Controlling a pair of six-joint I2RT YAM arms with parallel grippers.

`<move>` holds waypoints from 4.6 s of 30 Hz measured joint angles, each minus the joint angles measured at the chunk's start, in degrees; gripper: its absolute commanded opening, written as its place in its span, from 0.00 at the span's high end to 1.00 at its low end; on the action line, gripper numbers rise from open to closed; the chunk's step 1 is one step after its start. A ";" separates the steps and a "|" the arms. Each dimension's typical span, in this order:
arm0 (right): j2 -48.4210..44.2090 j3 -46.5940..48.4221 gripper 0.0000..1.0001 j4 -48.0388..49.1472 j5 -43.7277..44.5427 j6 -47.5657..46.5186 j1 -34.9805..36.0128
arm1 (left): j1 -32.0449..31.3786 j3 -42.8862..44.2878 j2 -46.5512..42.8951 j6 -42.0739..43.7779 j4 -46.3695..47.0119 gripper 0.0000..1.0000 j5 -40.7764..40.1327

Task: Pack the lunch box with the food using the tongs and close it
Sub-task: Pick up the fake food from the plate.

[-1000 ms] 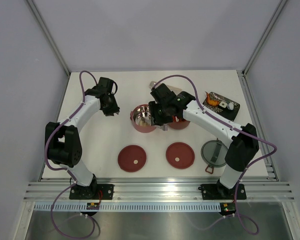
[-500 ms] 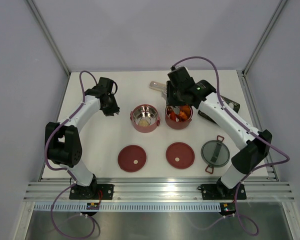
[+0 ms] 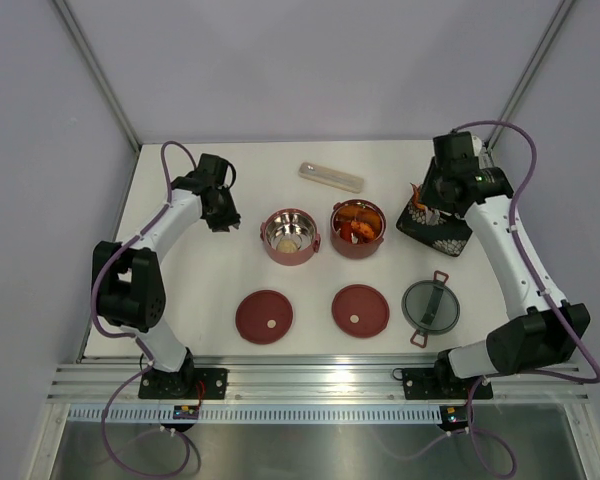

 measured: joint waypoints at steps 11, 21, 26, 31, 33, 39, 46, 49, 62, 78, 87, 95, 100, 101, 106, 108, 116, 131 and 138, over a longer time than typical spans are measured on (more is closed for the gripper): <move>-2.12 -11.10 0.53 0.37 -3.63 -0.83 -19.19 | 0.00 0.26 0.74 1.05 -0.07 0.71 0.74; -0.57 -11.26 0.47 4.07 -6.93 -1.62 -23.63 | 0.00 0.48 1.20 1.33 -0.15 0.71 1.07; 1.18 -11.26 0.45 6.38 -8.74 -1.55 -25.05 | 0.00 1.03 1.62 1.36 -0.13 0.71 1.11; 2.75 -11.28 0.45 8.72 -10.45 -1.36 -25.88 | 0.00 1.11 1.90 1.44 -0.17 0.71 1.11; 3.45 -11.28 0.45 9.64 -11.13 -1.29 -26.05 | 0.00 1.22 1.90 1.51 -0.20 0.71 1.11; 6.86 -11.26 0.45 11.34 -12.59 -0.92 -26.21 | 0.00 1.31 1.90 1.51 -0.24 0.71 1.11; 9.11 -12.17 0.48 13.11 -12.61 -0.42 -27.41 | 0.00 1.31 1.90 1.51 -0.46 0.71 1.11; 9.11 -13.60 0.52 13.99 -12.66 -0.09 -27.96 | 0.00 1.31 1.90 1.51 -0.48 0.71 1.14; 8.00 -15.98 0.48 14.08 -14.71 0.11 -28.06 | 0.00 1.31 1.90 1.53 -0.46 0.71 1.36; 4.33 -18.69 0.46 11.17 -18.58 -0.09 -28.17 | 0.00 1.31 1.90 1.51 -0.44 0.71 2.86; 4.02 -18.71 0.59 11.04 -18.69 -0.57 -28.17 | -0.24 1.31 1.95 1.53 -0.44 0.71 2.91; 3.72 -18.75 0.64 10.84 -19.02 -0.57 -28.17 | -0.31 1.31 2.25 1.51 -0.44 0.71 2.99; 2.67 -18.86 0.77 10.64 -19.78 -0.57 -28.17 | -0.33 1.31 2.25 1.51 -0.44 0.71 3.02; 2.32 -18.86 0.77 10.43 -20.02 -0.57 -28.17 | -0.33 1.31 2.25 1.51 -0.44 0.71 3.02; 0.94 -18.88 0.78 9.05 -20.70 -0.57 -28.13 | -0.37 1.31 2.27 1.51 -0.44 0.71 3.02; 0.35 -18.88 0.78 8.20 -21.14 -0.57 -27.85 | -0.37 1.31 2.27 1.51 -0.44 0.71 3.02; -1.97 -20.79 0.78 5.46 -20.68 -0.48 -22.64 | -0.42 1.31 2.89 1.51 -0.44 0.71 3.04; -1.84 -20.90 0.84 3.37 -14.88 0.09 -14.45 | -0.70 1.31 2.95 1.51 -0.42 0.70 3.10; -2.32 -17.70 0.88 0.94 -13.33 0.15 -14.45 | -1.11 1.31 4.17 1.49 -0.37 0.69 4.70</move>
